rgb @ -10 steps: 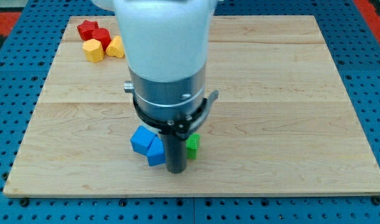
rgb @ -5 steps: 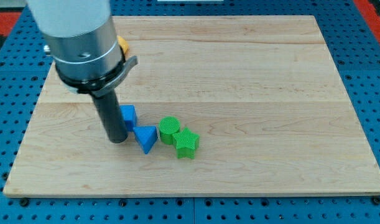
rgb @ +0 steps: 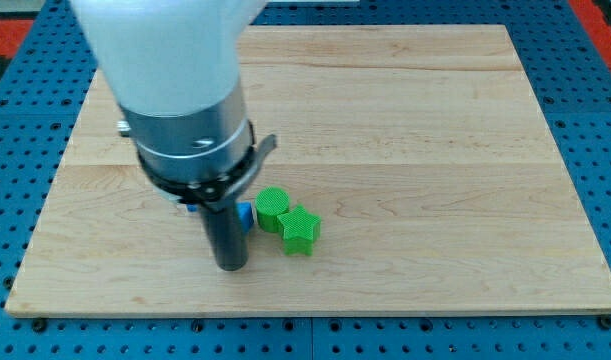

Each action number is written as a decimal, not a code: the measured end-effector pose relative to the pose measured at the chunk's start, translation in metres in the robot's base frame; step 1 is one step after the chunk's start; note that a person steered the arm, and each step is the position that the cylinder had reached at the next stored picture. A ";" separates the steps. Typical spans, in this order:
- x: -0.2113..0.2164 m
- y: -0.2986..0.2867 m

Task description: Separate the blue blocks and green blocks

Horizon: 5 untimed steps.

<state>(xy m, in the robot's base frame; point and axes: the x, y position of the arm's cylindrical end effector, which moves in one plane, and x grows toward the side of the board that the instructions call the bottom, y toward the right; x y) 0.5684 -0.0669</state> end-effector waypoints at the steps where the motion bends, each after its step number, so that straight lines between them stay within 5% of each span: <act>1: -0.002 0.009; 3: -0.031 0.047; 5: -0.056 0.002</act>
<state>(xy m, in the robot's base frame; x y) 0.5126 -0.0652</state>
